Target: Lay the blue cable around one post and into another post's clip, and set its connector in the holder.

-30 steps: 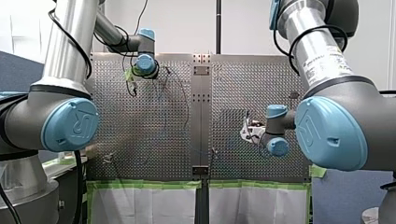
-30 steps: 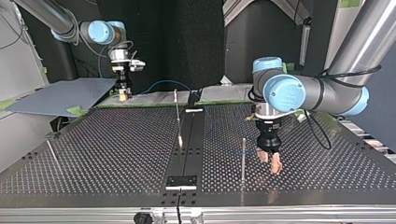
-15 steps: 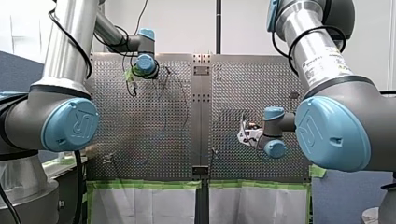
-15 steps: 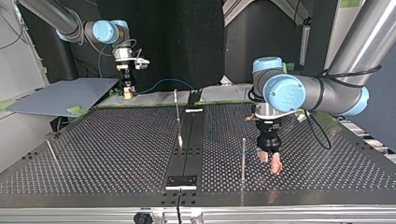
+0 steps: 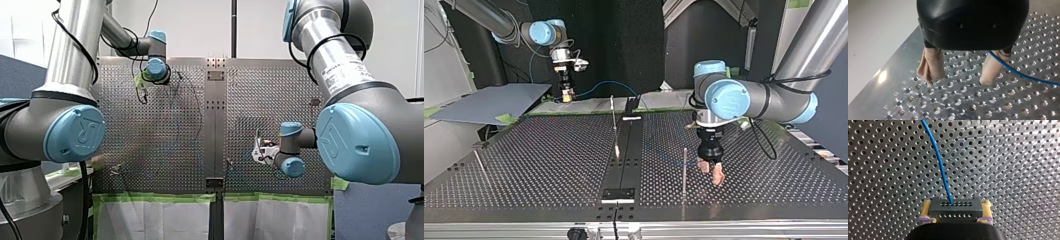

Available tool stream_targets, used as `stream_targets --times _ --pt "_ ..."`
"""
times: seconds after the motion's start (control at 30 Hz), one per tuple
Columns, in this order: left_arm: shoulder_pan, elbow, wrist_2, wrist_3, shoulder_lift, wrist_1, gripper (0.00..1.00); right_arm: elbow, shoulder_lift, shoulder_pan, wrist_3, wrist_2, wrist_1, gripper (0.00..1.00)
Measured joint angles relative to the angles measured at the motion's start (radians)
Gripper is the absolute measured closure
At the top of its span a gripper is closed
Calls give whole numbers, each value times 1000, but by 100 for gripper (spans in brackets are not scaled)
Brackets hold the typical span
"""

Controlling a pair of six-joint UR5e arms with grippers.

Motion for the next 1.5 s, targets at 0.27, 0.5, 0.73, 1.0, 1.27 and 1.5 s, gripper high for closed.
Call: stream_targets --times 0.27,0.5,0.73,1.0,1.27,1.5 --pt "5 0 11 -66 0 -12 0 0 0 2 0 2 -2 100" --pt "17 -5 62 -128 1 -13 0 0 0 3 -1 2 -4 100" --pt "37 -53 123 -191 5 23 0 0 1 3 -1 2 -3 100" --pt "53 -113 202 -269 21 85 0 0 0 3 -2 2 1 100" --pt "61 -123 265 -332 35 96 0 0 0 4 -2 1 1 100" --pt "65 -136 296 -390 56 89 0 0 1 5 -2 1 1 100"
